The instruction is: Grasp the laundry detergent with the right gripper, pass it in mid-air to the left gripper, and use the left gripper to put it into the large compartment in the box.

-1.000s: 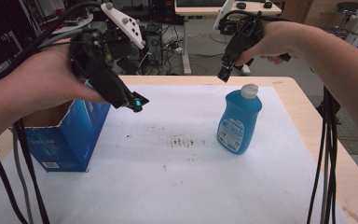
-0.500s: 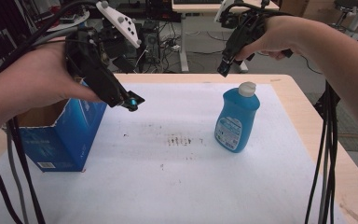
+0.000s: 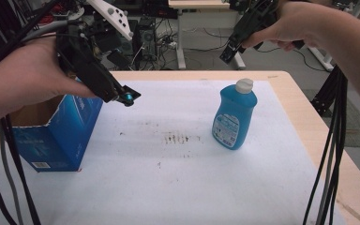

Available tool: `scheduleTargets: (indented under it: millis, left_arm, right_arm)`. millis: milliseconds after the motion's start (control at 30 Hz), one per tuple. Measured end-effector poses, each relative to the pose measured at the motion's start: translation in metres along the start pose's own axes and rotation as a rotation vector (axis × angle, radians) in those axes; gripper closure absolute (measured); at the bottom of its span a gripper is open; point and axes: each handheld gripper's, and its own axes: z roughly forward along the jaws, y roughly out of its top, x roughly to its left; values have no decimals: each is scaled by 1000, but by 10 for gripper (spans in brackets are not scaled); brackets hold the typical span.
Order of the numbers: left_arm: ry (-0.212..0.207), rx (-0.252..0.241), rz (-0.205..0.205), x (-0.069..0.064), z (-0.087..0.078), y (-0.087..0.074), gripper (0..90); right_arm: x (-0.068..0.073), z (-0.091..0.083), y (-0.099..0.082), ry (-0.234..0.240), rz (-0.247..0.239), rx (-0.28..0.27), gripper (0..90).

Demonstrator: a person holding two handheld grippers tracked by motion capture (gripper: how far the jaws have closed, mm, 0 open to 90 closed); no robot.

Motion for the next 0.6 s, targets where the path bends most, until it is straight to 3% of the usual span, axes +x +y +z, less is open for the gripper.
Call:
scheduleTargets:
  millis: [333,400,600]
  left_arm:
    - [-13,-3,-9,1,0,-3,170]
    - [-15,-5,-15,1,1,-4,170]
    - [-22,-16,-22,2,1,-4,170]
  right_arm:
    - [6,-24,-19,-1,-7,-82,170]
    - [11,-37,-36,-6,-1,-134,170]
    - [16,-46,-56,0,5,-184,170]
